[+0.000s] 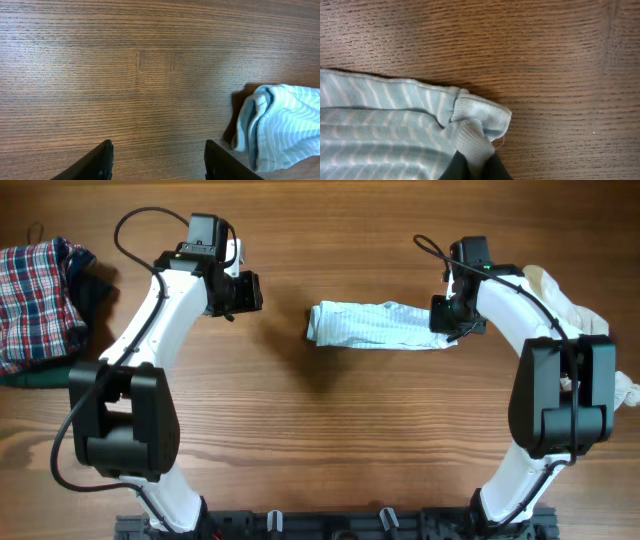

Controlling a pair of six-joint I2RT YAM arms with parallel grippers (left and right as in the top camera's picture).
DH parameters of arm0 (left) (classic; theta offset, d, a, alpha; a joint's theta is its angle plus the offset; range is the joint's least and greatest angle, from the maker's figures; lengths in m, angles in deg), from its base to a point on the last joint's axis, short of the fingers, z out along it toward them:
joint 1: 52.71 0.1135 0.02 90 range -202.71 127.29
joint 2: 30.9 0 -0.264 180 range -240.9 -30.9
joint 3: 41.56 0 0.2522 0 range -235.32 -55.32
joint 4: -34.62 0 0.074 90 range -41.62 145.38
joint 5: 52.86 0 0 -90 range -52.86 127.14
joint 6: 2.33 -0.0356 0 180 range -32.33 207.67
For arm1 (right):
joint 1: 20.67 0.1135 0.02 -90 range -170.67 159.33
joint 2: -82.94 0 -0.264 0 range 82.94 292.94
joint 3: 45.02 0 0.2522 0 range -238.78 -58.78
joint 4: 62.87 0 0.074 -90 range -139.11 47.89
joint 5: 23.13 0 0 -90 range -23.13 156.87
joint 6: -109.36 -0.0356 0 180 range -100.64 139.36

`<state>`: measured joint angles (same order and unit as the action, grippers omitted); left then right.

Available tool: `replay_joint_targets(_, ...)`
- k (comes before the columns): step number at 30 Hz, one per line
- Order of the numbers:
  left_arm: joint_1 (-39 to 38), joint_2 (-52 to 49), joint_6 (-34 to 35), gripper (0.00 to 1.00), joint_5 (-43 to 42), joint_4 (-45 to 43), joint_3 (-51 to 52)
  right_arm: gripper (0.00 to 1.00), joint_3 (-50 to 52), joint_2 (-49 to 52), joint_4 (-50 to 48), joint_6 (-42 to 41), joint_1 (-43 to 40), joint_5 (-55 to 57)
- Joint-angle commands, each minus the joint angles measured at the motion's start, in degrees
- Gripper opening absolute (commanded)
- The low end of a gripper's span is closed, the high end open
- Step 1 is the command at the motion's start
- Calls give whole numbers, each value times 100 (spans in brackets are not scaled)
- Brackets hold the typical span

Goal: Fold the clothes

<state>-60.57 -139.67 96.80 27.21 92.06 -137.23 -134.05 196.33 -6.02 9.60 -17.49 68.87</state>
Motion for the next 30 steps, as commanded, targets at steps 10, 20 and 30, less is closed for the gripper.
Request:
replay_joint_targets(10,20,22,-31,62,-72,4,59,45,376,-98,-157,-1141,-4,-632)
replay_joint_targets(20,20,22,-33,62,-72,9,59,4,442,-98,-256,-774,-4,-743)
replay_joint_targets(30,20,22,-31,62,-72,7,59,4,-122,-730,138,229,-22,-260)
